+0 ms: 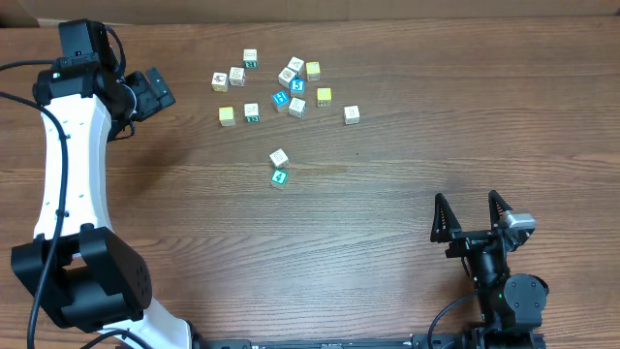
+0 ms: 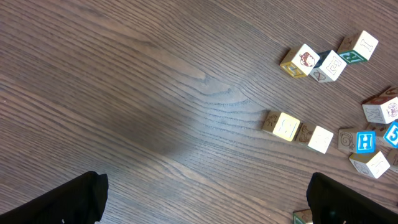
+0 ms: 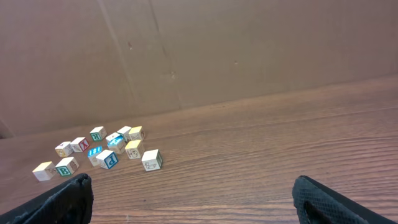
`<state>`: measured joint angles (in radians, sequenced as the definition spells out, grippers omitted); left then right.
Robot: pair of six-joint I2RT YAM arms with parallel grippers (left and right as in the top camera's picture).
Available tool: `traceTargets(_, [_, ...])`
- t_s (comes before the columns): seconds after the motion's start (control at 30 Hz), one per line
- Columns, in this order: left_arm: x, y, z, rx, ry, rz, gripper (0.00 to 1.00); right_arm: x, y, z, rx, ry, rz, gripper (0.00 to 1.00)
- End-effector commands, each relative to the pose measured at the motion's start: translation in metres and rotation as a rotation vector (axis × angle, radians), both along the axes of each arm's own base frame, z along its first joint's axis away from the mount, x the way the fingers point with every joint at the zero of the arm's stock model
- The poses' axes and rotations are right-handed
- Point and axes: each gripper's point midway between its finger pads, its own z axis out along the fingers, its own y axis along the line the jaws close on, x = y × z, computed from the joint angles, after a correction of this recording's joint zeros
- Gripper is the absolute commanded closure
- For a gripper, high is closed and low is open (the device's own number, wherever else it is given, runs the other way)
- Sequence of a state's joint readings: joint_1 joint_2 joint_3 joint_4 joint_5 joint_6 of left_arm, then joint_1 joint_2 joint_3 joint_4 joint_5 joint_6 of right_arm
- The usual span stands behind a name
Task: Form a circle
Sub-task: 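Withdraw the left gripper up and back to the table's left edge, then reach the right gripper forward to the beige '3' block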
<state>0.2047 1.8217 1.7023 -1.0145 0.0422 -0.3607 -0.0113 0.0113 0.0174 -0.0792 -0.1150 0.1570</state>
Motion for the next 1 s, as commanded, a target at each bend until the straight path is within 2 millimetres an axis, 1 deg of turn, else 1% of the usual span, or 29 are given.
traceTargets(0.0, [0.001, -0.003, -0.003, -0.014, 0.005, -0.001, 0.01, 0.0, 0.0, -0.001, 0.003, -0.004, -0.004, 0.0])
traceTargets(0.1, [0.001, -0.003, -0.003, -0.013, 0.005, -0.002, 0.01, 0.0, 0.0, -0.001, 0.003, -0.004, -0.004, 0.0])
traceTargets(0.17, [0.001, -0.003, -0.003, -0.014, 0.005, -0.001, 0.0, 0.0, 0.0, 0.006, 0.004, -0.033, -0.002, 0.0])
traceTargets(0.23, [0.001, -0.003, -0.003, -0.013, 0.005, -0.002, 0.01, -0.001, 0.01, 0.009, 0.003, -0.046, 0.055, 0.0])
traceTargets(0.3, [0.001, -0.003, -0.003, -0.013, 0.005, -0.001, 0.0, -0.002, 0.013, 0.016, 0.002, -0.077, 0.072, 0.0])
traceTargets(0.43, [0.001, -0.003, -0.003, -0.013, 0.005, -0.002, 0.0, -0.017, 0.05, 0.038, 0.006, -0.163, 0.299, 0.0])
traceTargets(0.47, [0.001, -0.003, -0.003, -0.013, 0.005, -0.001, 0.01, -0.02, 0.054, 0.043, 0.017, -0.167, 0.329, 0.0])
traceTargets(0.53, [0.001, -0.003, -0.003, -0.014, 0.005, -0.001, 0.01, -0.023, 0.054, 0.055, 0.064, -0.162, 0.333, 0.0])
traceTargets(0.63, [0.001, -0.003, -0.003, -0.013, 0.005, -0.002, 0.0, -0.029, 0.05, 0.084, 0.073, -0.183, 0.308, 0.0])
traceTargets(0.67, [0.001, -0.003, -0.003, -0.014, 0.005, -0.001, 0.01, -0.031, 0.048, 0.099, 0.075, -0.183, 0.295, 0.0])
traceTargets(0.77, [0.001, -0.003, -0.003, -0.013, 0.005, -0.002, 0.01, -0.035, 0.047, 0.133, 0.078, -0.164, 0.286, 0.0])
traceTargets(0.83, [0.001, -0.003, -0.003, -0.013, 0.005, -0.002, 0.01, -0.033, 0.047, 0.154, 0.083, -0.13, 0.285, 0.0])
traceTargets(0.97, [0.001, -0.003, -0.003, -0.014, 0.005, -0.001, 0.01, -0.022, 0.047, 0.186, 0.096, -0.013, 0.28, 0.0])
